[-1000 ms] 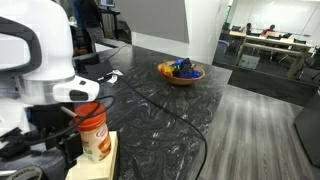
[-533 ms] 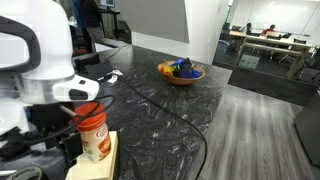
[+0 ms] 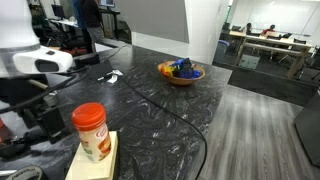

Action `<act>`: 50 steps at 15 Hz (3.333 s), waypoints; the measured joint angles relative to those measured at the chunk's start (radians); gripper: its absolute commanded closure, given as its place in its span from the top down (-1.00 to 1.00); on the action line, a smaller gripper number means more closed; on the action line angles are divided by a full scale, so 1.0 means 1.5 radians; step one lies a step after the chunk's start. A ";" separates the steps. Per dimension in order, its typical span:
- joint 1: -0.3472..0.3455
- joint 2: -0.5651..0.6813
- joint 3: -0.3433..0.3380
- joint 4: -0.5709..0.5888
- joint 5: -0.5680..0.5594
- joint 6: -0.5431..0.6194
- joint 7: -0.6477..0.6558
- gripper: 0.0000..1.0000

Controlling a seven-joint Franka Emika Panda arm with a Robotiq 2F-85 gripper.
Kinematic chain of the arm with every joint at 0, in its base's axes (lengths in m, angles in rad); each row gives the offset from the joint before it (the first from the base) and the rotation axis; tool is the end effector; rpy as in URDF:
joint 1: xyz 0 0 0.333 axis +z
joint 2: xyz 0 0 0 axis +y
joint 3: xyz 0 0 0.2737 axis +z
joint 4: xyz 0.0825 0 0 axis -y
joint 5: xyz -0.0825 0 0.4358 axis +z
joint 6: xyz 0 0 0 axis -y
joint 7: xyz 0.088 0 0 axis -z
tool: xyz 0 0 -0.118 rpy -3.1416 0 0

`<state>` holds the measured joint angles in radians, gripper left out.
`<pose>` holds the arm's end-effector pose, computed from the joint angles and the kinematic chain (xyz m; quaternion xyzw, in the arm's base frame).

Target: Take the lid off of the silver pot and put it on the table

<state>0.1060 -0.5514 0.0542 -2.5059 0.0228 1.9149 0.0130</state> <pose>0.4395 0.0712 0.4010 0.9977 0.0652 -0.0197 0.0052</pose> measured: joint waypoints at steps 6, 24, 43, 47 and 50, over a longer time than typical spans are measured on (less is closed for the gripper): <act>0.107 0.053 0.048 -0.005 0.079 0.071 -0.057 1.00; 0.164 0.202 0.170 0.068 0.044 0.228 -0.042 1.00; 0.173 0.389 0.198 0.275 -0.103 0.260 -0.042 1.00; 0.189 0.464 0.207 0.347 -0.107 0.262 -0.068 1.00; 0.203 0.532 0.208 0.402 -0.112 0.267 -0.089 1.00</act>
<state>0.4109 0.2468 0.3667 -1.9022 -0.1453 2.3161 -0.1206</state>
